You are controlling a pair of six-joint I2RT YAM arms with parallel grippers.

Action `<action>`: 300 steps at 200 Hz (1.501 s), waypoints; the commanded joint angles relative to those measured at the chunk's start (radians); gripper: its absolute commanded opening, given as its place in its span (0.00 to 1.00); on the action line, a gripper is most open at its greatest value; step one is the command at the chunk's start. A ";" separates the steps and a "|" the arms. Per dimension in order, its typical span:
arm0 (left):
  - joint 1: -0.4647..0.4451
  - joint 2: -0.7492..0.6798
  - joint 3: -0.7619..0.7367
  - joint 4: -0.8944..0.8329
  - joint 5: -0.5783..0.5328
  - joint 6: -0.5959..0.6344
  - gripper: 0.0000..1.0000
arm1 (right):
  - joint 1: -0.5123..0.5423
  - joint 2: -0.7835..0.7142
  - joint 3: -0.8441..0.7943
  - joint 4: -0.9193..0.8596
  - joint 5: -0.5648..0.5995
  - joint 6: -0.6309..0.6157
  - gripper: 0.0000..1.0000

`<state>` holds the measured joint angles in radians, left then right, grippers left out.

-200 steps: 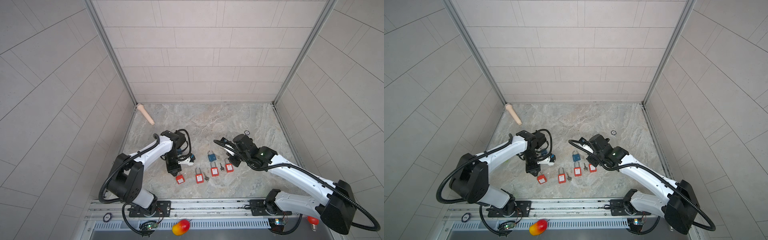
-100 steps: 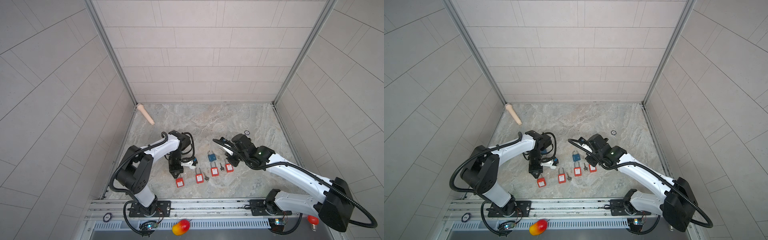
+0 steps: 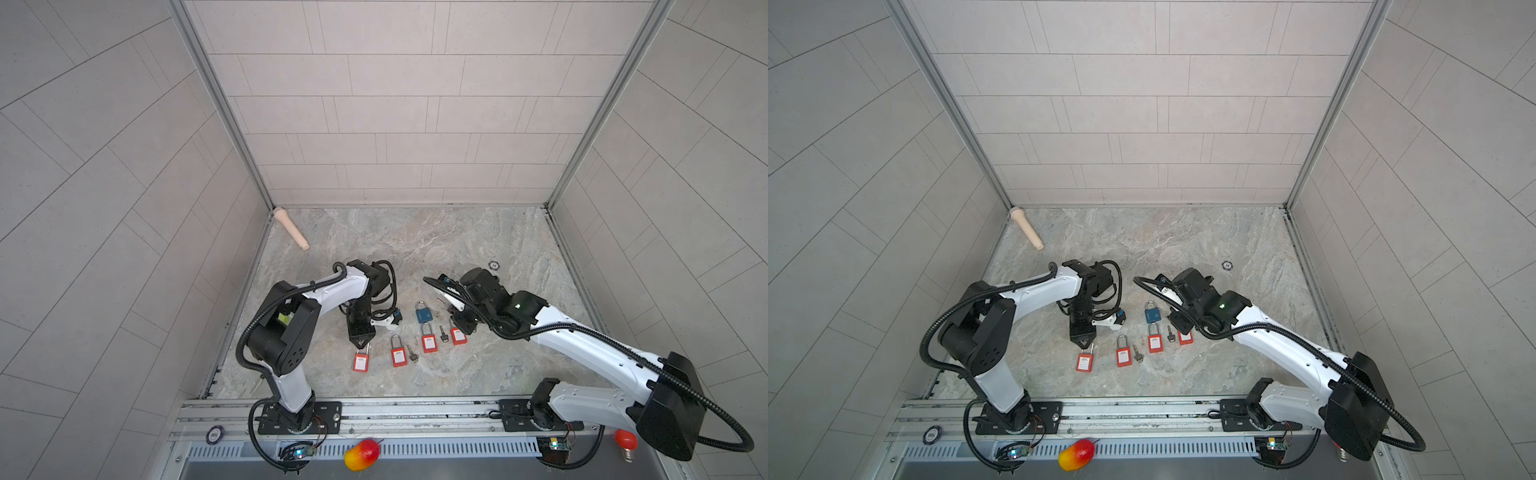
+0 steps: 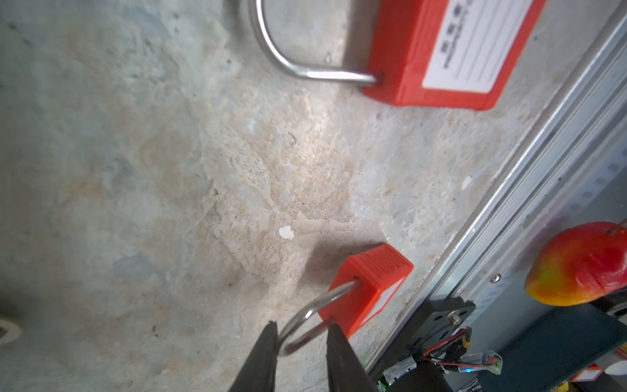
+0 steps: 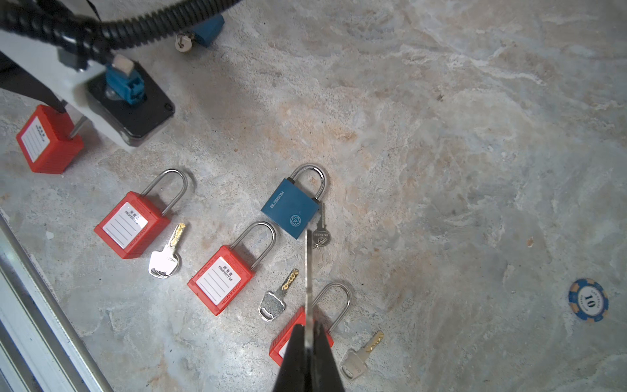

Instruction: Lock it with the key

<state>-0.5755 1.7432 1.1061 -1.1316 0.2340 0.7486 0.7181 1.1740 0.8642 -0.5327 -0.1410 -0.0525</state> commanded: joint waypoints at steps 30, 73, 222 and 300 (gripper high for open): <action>0.041 -0.076 0.006 0.097 0.000 -0.072 0.45 | 0.090 0.004 0.042 -0.067 0.024 0.058 0.00; 0.212 -0.315 -0.101 0.357 -0.001 -0.276 0.52 | 0.229 0.140 0.175 -0.184 0.061 0.089 0.00; 0.584 -0.621 -0.350 0.802 0.238 -0.842 0.57 | 0.415 0.891 0.882 -0.650 0.049 0.460 0.00; 0.630 -0.590 -0.358 0.857 0.341 -0.925 0.57 | 0.416 1.080 1.152 -0.856 0.060 0.498 0.00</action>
<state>0.0456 1.1610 0.7670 -0.3218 0.5205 -0.1280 1.1305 2.2097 1.9385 -1.2621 -0.1047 0.4084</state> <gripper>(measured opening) 0.570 0.055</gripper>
